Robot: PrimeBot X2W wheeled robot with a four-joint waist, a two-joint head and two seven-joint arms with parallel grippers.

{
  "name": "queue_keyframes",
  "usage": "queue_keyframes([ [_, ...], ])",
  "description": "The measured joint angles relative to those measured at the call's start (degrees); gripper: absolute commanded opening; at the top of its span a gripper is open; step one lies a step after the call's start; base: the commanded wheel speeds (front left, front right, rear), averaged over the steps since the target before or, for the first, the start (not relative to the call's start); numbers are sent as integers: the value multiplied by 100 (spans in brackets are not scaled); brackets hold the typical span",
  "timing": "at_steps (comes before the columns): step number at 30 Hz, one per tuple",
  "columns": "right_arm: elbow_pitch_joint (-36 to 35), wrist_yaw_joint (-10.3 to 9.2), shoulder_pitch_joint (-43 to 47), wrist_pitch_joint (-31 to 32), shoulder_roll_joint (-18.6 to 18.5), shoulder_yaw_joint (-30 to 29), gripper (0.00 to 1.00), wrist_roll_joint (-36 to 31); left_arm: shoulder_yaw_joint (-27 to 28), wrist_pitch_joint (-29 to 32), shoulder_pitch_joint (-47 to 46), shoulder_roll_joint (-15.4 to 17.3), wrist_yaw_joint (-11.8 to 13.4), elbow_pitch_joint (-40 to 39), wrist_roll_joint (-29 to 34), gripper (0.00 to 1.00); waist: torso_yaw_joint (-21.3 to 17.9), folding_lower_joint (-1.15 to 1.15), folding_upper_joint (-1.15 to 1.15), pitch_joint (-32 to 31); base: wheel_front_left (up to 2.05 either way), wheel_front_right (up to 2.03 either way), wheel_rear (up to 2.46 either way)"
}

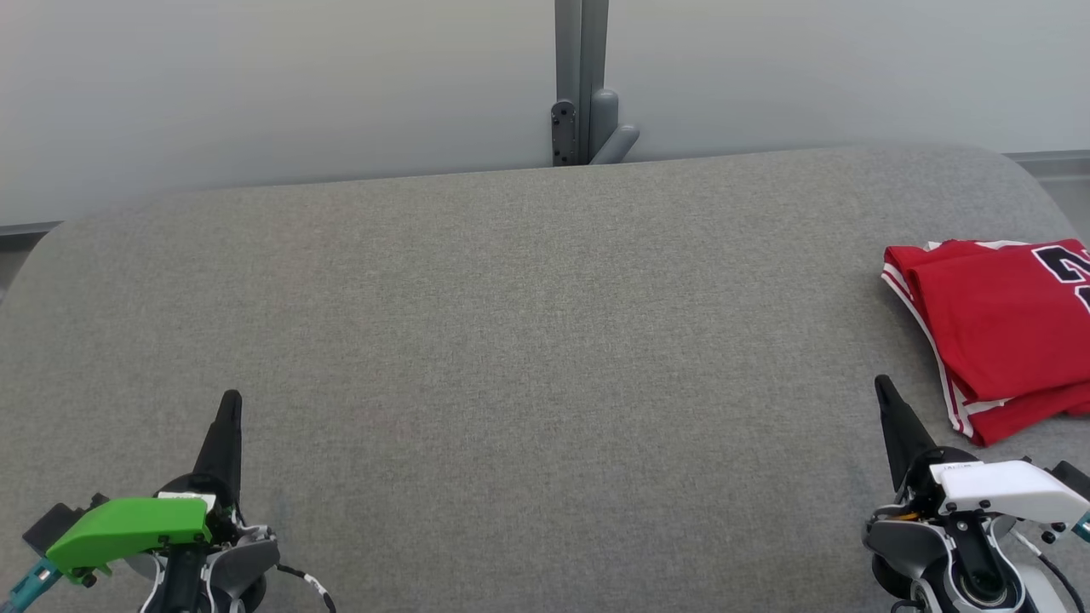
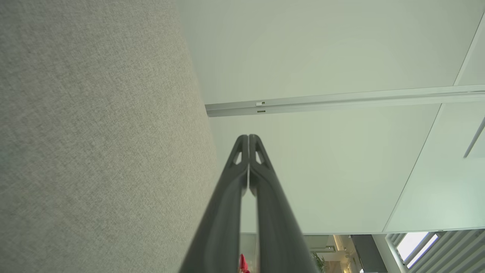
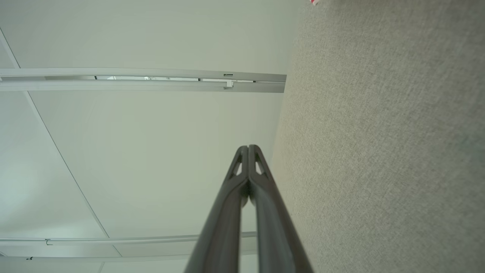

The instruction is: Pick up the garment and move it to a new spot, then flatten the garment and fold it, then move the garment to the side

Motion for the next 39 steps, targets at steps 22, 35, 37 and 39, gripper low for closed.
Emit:
queue_keyframes([
  [22,23,0,-50,116,5,-62,0,390,89,105,-48,0,-54,-16,-367,0,-10,0,0,15,0,0,0],
  [35,24,0,-51,126,18,-80,0,381,89,107,-48,0,-54,-18,-367,0,-10,0,0,15,0,0,0],
  [37,24,0,-51,136,21,-84,0,379,89,107,-48,0,-54,-18,-367,0,-10,0,0,15,0,0,0],
  [39,24,0,-51,141,23,-86,0,377,89,107,-48,0,-55,-18,-367,0,-10,0,0,15,0,0,0],
])
